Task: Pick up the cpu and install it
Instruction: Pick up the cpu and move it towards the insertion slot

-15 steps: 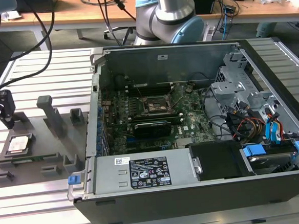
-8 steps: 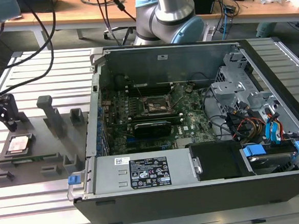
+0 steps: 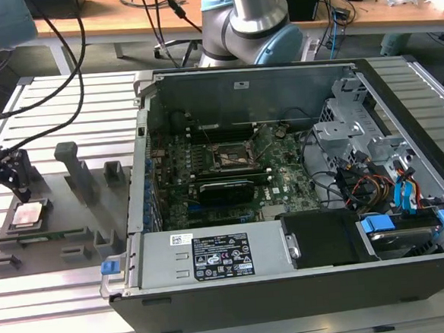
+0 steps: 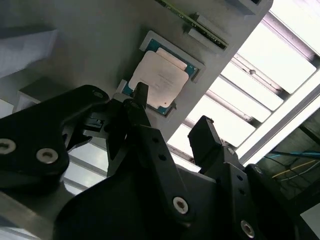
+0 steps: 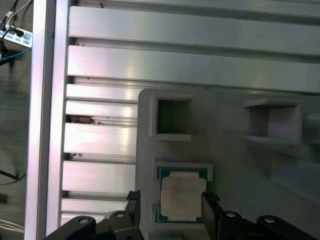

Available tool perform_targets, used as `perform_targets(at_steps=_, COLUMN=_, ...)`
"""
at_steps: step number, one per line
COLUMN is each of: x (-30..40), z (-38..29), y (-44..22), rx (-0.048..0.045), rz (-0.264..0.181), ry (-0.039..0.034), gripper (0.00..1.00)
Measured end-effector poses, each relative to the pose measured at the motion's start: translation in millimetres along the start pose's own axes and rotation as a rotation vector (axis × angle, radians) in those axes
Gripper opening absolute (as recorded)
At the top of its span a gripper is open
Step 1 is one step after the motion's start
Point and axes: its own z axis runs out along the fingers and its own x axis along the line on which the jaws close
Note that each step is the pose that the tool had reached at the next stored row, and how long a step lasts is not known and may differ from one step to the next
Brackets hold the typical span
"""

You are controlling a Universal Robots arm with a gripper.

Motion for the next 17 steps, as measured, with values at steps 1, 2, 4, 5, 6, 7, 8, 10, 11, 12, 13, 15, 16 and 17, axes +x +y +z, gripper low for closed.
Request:
perform_targets(at_steps=1, x=0.0, z=1.9, y=0.1, rx=0.0, rz=0.0, ry=0.0, gripper=0.6)
perform_targets(at_steps=2, x=0.0, z=4.0, y=0.1, rx=0.0, rz=0.0, ry=0.0, gripper=0.6)
perform_targets(at_steps=4, x=0.0, z=7.6, y=0.2, rx=0.0, rz=0.0, ry=0.0, gripper=0.6)
perform_targets(at_steps=5, x=-0.3, z=9.4, y=0.1, rx=0.0, rz=0.0, ry=0.0, gripper=0.6)
perform_targets(at_steps=6, x=-1.0, z=11.4, y=0.0, rx=-0.0001, rz=-0.001, ry=-0.0001, gripper=0.6)
perform_targets(at_steps=7, x=-3.0, z=14.1, y=0.0, rx=0.0004, rz=-0.001, ry=0.0003, gripper=0.6)
perform_targets(at_steps=8, x=-5.7, z=16.0, y=-0.1, rx=0.001, rz=-0.002, ry=0.0009, gripper=0.6)
perform_targets(at_steps=10, x=-11.8, z=21.0, y=-0.4, rx=0.0025, rz=-0.004, ry=0.0014, gripper=0.6)
perform_targets(at_steps=11, x=-12.6, z=22.7, y=-0.3, rx=0.0028, rz=-0.005, ry=0.0016, gripper=0.6)
perform_targets(at_steps=12, x=-12.7, z=24.2, y=-0.2, rx=0.003, rz=-0.007, ry=0.0017, gripper=0.6)
perform_targets(at_steps=13, x=-12.6, z=26.1, y=-0.2, rx=0.0029, rz=-0.011, ry=0.0016, gripper=0.6)
perform_targets(at_steps=15, x=-12.6, z=29.2, y=-0.4, rx=0.0028, rz=-0.018, ry=0.0013, gripper=0.6)
perform_targets(at_steps=16, x=-12.6, z=30.3, y=-0.4, rx=0.0029, rz=-0.019, ry=0.0013, gripper=0.6)
perform_targets(at_steps=17, x=-12.5, z=30.8, y=-0.4, rx=0.0067, rz=-0.021, ry=0.0018, gripper=0.6)
